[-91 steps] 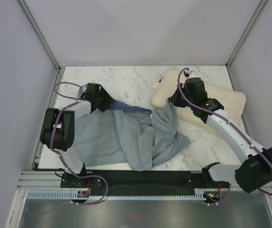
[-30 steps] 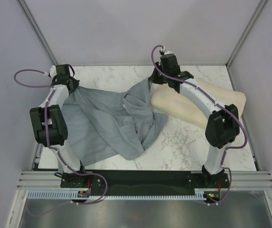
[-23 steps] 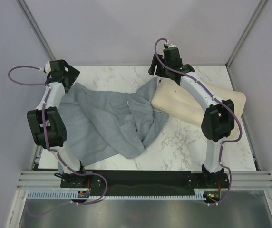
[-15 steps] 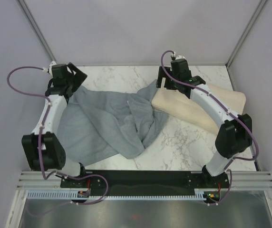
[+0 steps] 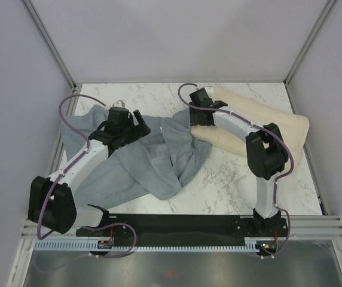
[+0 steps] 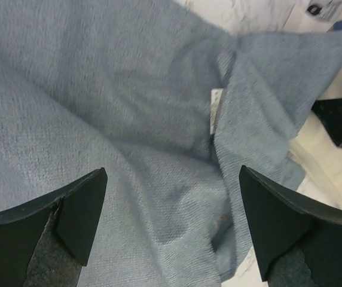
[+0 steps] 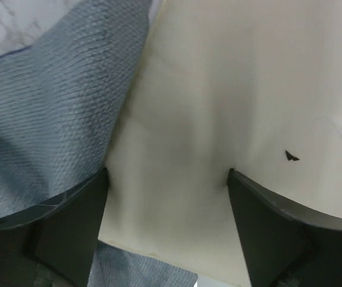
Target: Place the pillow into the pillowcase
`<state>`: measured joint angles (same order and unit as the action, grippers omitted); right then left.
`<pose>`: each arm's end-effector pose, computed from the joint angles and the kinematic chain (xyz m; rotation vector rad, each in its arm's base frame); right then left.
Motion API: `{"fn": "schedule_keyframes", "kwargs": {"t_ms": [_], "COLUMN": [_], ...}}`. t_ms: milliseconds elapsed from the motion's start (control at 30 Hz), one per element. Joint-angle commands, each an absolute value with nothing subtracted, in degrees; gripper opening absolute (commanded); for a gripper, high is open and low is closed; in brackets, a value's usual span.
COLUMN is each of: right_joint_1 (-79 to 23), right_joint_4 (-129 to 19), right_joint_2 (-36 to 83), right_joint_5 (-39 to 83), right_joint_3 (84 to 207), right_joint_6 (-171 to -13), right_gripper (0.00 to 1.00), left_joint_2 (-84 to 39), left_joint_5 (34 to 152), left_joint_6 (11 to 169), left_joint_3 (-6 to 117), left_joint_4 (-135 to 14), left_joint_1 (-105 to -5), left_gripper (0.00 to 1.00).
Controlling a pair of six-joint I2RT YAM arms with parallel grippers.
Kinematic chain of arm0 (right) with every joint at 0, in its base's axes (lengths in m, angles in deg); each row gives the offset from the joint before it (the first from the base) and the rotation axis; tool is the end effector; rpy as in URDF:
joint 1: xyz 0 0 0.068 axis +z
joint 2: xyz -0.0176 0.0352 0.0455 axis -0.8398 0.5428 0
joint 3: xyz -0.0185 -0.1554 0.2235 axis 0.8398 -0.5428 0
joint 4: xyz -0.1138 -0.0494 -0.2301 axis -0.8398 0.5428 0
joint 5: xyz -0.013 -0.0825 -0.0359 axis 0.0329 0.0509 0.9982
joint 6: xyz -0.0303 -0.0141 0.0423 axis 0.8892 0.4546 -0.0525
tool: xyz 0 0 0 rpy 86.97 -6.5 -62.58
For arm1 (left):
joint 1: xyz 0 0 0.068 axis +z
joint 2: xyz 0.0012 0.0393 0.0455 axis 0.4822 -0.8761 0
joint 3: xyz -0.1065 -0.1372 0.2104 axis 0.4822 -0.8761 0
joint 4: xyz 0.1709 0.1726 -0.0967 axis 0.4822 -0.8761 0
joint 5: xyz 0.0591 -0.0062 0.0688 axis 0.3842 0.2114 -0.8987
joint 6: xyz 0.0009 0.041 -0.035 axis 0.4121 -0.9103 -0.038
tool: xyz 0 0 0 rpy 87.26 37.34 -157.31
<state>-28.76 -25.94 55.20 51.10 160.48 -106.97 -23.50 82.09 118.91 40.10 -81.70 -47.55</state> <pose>0.3916 0.1968 0.2327 0.0139 2.4012 -0.0574 0.2786 -0.0927 0.2748 -0.4591 2.2530 -0.4884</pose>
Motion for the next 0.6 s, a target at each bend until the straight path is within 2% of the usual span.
{"fn": "schedule_keyframes", "kwargs": {"t_ms": [0,33,67,100,133,233,367,467,567], "right_joint_1": [-30.7,-33.5,-35.3,-39.1,-40.8,-45.1,-45.8,-46.0,-45.8], "right_joint_4": [-22.7,-23.4,-24.8,-28.2,-29.9,-33.5,-33.6,-34.6,-34.9], "right_joint_2": [58.6,58.4,57.5,54.3,52.2,42.9,27.3,18.8,15.1], "right_joint_5": [60.2,59.0,54.9,53.4,51.9,50.6,51.2,47.3,40.6], "right_joint_3": [159.5,156.0,153.5,147.8,145.1,137.6,133.3,131.4,131.3], "right_joint_6": [-110.2,-111.1,-112.6,-113.3,-114.0,-114.4,-114.6,-115.2,-114.2], "right_gripper": [0.84,0.73,0.33,0.14,0.0,0.0,0.0,0.0,0.0], "left_joint_2": [-23.2,-23.6,-24.1,-25.7,-26.8,-30.6,-31.7,-31.7,-30.7], "left_joint_5": [80.5,80.1,79.5,78.8,79.4,83.7,87.4,86.4,82.1], "left_joint_6": [115.9,115.6,115.5,115.2,114.9,115.1,115.5,114.1,113.7], "left_joint_3": [36.7,35.5,35.1,34.5,34.5,34.4,33.1,34.5,37.1], "left_joint_4": [-81.5,-81.5,-81.4,-81.2,-81.0,-79.6,-76.0,-76.5,-79.3], "left_joint_1": [-49.4,-49.5,-49.4,-49.2,-48.8,-47.5,-47.8,-50.4,-53.4], "left_gripper": [1.0,1.0,1.0,1.0,1.0,1.0,0.96,0.94,0.94]}}
